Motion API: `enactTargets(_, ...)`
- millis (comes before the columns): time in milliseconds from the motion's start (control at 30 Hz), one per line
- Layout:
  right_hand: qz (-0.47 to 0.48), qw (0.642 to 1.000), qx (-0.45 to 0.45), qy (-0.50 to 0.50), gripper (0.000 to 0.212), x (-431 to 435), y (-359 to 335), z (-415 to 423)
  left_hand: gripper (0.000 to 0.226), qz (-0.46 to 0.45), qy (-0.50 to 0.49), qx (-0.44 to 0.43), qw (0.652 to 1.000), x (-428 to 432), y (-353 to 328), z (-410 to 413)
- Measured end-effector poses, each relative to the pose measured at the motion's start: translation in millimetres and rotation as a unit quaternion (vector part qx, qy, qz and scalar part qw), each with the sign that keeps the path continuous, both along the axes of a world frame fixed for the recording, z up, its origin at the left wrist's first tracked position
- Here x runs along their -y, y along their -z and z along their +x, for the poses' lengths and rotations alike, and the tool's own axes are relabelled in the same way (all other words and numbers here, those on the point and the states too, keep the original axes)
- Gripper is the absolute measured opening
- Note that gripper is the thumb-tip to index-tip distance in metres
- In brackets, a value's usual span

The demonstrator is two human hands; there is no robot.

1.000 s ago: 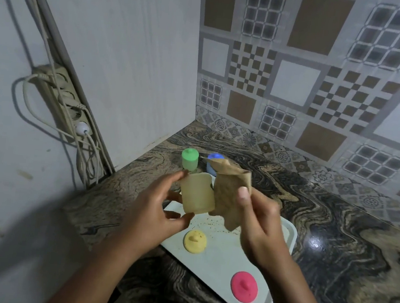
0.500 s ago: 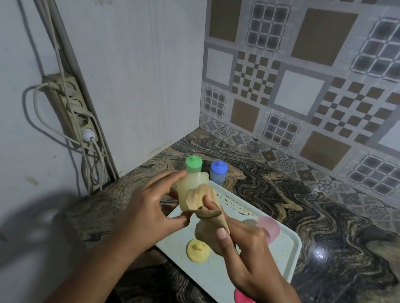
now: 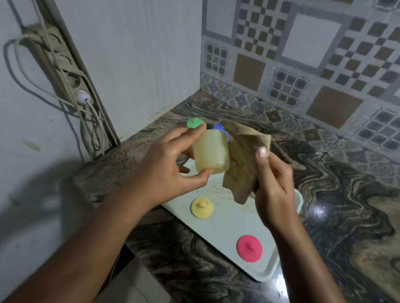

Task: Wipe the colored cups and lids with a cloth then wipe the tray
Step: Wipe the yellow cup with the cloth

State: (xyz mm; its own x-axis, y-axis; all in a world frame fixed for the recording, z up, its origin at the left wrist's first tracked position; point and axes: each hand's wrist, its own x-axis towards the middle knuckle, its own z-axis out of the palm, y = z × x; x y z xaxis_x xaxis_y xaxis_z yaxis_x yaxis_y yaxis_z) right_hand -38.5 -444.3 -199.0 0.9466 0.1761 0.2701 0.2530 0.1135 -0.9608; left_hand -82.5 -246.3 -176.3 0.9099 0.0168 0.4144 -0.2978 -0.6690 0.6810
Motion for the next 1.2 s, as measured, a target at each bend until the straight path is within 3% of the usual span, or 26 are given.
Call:
enactTargets(67,0.011,1.000,0.009,-0.018,0.049,-5.5,-3.2,-0.7,0.091,-0.003,-0.005,0.004,1.000,6.1,2.8,0.6)
enactTargets(233,0.049,0.998,-0.024,-0.036,0.050,-4.8,-4.9,3.3,0.092,-0.143,0.007,-0.017,0.990,7.3,6.6,3.5)
enactTargets(367,0.033,0.999,0.024,0.019,0.050,-2.0,-22.7,-1.1,0.083,-0.146,-0.007,-0.029,0.989,6.4,1.2,3.6)
enactTargets(500,-0.090,0.985,0.147,0.020,0.042,-0.4,-27.4,1.9,0.081,-0.114,0.006,-0.016,0.993,5.6,-4.1,5.4)
enactTargets(600,-0.204,0.945,0.256,-0.022,0.031,-4.7,-23.2,-1.8,0.075,-0.063,0.009,0.006,0.998,8.9,-11.4,6.5)
enactTargets(667,-0.206,0.937,0.273,-0.064,0.036,-2.7,-16.8,-4.0,0.072,-0.047,0.001,0.020,0.999,9.7,-13.7,5.6)
enactTargets(833,-0.181,0.953,0.237,-0.059,0.046,14.0,6.8,-14.9,0.084,-0.054,-0.033,0.007,0.998,1.7,-8.4,2.9)
enactTargets(1033,-0.179,0.962,0.193,-0.075,0.044,24.6,27.4,-24.4,0.078,0.013,-0.032,0.007,0.999,-8.4,-7.7,2.2)
enactTargets(1100,-0.106,0.981,0.143,-0.073,0.051,26.0,28.2,-26.9,0.079,0.032,-0.035,-0.005,0.999,-11.0,-7.2,2.4)
enactTargets(1200,0.028,0.998,0.058,0.008,0.050,24.1,18.8,-19.6,0.083,0.034,-0.054,-0.019,0.998,-10.7,-5.0,0.8)
